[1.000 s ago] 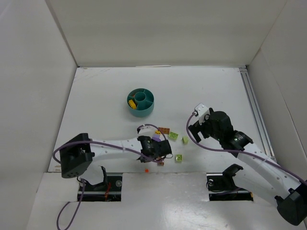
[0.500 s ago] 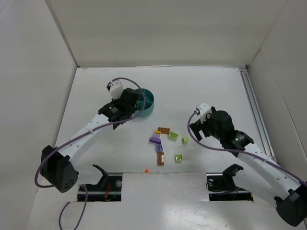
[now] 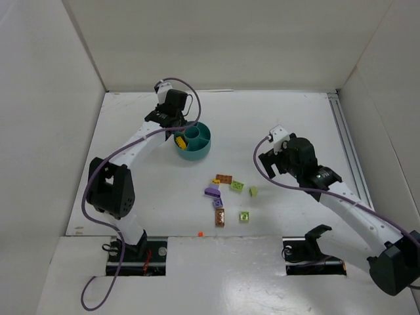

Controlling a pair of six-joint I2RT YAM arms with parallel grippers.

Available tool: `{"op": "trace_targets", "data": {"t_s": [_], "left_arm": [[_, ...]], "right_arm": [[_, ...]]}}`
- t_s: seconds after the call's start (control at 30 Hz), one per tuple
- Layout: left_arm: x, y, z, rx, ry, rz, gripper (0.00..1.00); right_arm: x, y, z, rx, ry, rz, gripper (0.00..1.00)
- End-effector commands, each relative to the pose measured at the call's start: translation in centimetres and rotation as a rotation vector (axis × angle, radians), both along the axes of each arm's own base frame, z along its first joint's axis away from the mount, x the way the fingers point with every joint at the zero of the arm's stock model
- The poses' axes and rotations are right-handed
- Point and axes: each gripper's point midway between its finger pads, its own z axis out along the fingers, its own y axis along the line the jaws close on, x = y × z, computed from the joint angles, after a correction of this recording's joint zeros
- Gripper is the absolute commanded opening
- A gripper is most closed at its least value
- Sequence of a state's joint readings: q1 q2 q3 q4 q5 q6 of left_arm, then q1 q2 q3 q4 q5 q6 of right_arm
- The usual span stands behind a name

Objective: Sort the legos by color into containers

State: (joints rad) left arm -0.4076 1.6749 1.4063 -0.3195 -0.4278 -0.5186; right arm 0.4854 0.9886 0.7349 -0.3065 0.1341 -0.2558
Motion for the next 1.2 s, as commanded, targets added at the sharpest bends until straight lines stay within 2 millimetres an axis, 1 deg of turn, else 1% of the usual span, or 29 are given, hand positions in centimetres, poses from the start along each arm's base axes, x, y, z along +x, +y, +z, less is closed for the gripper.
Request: {"op": "trace_targets", "data": {"t_s": [0.0,0.07,0.1,0.13,0.17,0.27,0.33,0.37,0.4,0.43,0.47,0.53,0.57,0.6,0.7,0.73,0.83,0.87,0.9,0.93,0.97,1.0,1.03,1.07,1.1,1.17], "left_arm": [[2.1,-1.0,2.5,-0.005,-0.067,-0.072,0.09],[2.8,-1.5,1.4,-0.001,-0.054,-0.087,0.09],[3.3,-1.2,1.4,-0.001,-0.055,-0.078,0.09],[3.4,-1.3,0.7,0.007,-0.04,-0.093,0.09],[3.8,-1.5,0.1,0.01,-0.03,-0.094,0.08],[4.3,-1.9,-0.1,0.003,-0.031,-0.102,0.08],[4.7,-2.5,-0.9,-0.003,-0.017,-0.129,0.08],[4.6,-2.7,-0.9,-0.009,-0.015,-0.136,0.08],[4.5,-2.8,-1.7,-0.009,0.007,-0.144,0.08],[4.5,-2.8,-1.7,-0.009,0.007,-0.144,0.08],[4.3,-2.8,-2.4,-0.002,0.029,-0.144,0.08],[4.0,-2.9,-2.7,-0.019,0.03,-0.148,0.08],[3.7,-2.8,-3.2,-0.015,0.041,-0.148,0.08],[3.7,-3.0,-2.8,-0.023,0.035,-0.155,0.08],[3.2,-2.8,-3.8,-0.017,0.056,-0.155,0.18],[3.2,-2.8,-3.3,-0.019,0.048,-0.155,0.21],[3.0,-2.7,-3.5,-0.016,0.059,-0.155,0.29],[2.7,-2.6,-3.6,-0.015,0.062,-0.155,0.29],[2.7,-2.4,-3.1,-0.018,0.051,-0.142,0.31],[2.5,-2.3,-3.6,-0.015,0.061,-0.141,0.31],[2.4,-2.3,-3.1,-0.018,0.052,-0.141,0.32],[2.2,-2.2,-3.5,-0.015,0.061,-0.141,0.32],[2.0,-2.2,-3.1,-0.016,0.058,-0.141,0.32],[2.0,-2.2,-3.1,-0.016,0.058,-0.141,0.32],[1.8,-2.0,-2.5,-0.019,0.048,-0.141,0.32],[1.5,-1.9,-1.5,-0.026,0.027,-0.142,0.33]], "right_arm": [[2.0,0.0,3.0,0.02,-0.086,-0.028,1.0],[2.2,-0.3,2.6,0.014,-0.076,-0.038,1.0],[2.2,-0.3,2.6,0.014,-0.076,-0.038,1.0],[2.3,-0.2,2.3,0.009,-0.066,-0.038,1.0],[2.5,-0.5,2.7,0.013,-0.074,-0.047,1.0],[2.6,-0.4,2.4,0.009,-0.066,-0.047,1.0],[2.7,-0.7,2.4,0.008,-0.066,-0.057,1.0],[2.6,-0.8,2.2,0.004,-0.058,-0.057,1.0],[2.7,-1.1,2.2,0.004,-0.058,-0.066,1.0],[2.7,-1.1,2.2,0.004,-0.058,-0.066,1.0],[2.7,-1.1,2.2,0.004,-0.058,-0.066,1.0],[2.7,-1.1,2.3,-0.004,-0.06,-0.061,1.0],[2.7,-0.9,1.7,-0.003,-0.05,-0.052,1.0],[2.8,-1.2,1.7,-0.003,-0.05,-0.061,1.0],[2.8,-1.0,1.4,-0.003,-0.039,-0.053,1.0],[2.9,-1.0,1.1,-0.007,-0.031,-0.053,1.0],[2.9,-1.0,1.1,-0.007,-0.031,-0.053,1.0],[2.9,-1.0,1.1,-0.007,-0.031,-0.053,1.0],[2.9,-1.0,1.1,-0.007,-0.031,-0.053,1.0],[3.0,-0.9,1.3,-0.003,-0.039,-0.053,1.0],[3.0,-0.9,1.3,-0.003,-0.039,-0.053,1.0],[3.0,-0.9,1.3,-0.003,-0.039,-0.053,1.0],[2.8,-0.8,0.9,-0.002,-0.029,-0.044,1.0],[2.8,-0.8,1.1,0.002,-0.037,-0.044,1.0],[2.8,-0.8,1.2,0.002,-0.037,-0.044,1.0],[2.7,-0.2,1.6,0.018,-0.049,-0.005,1.0]]}}
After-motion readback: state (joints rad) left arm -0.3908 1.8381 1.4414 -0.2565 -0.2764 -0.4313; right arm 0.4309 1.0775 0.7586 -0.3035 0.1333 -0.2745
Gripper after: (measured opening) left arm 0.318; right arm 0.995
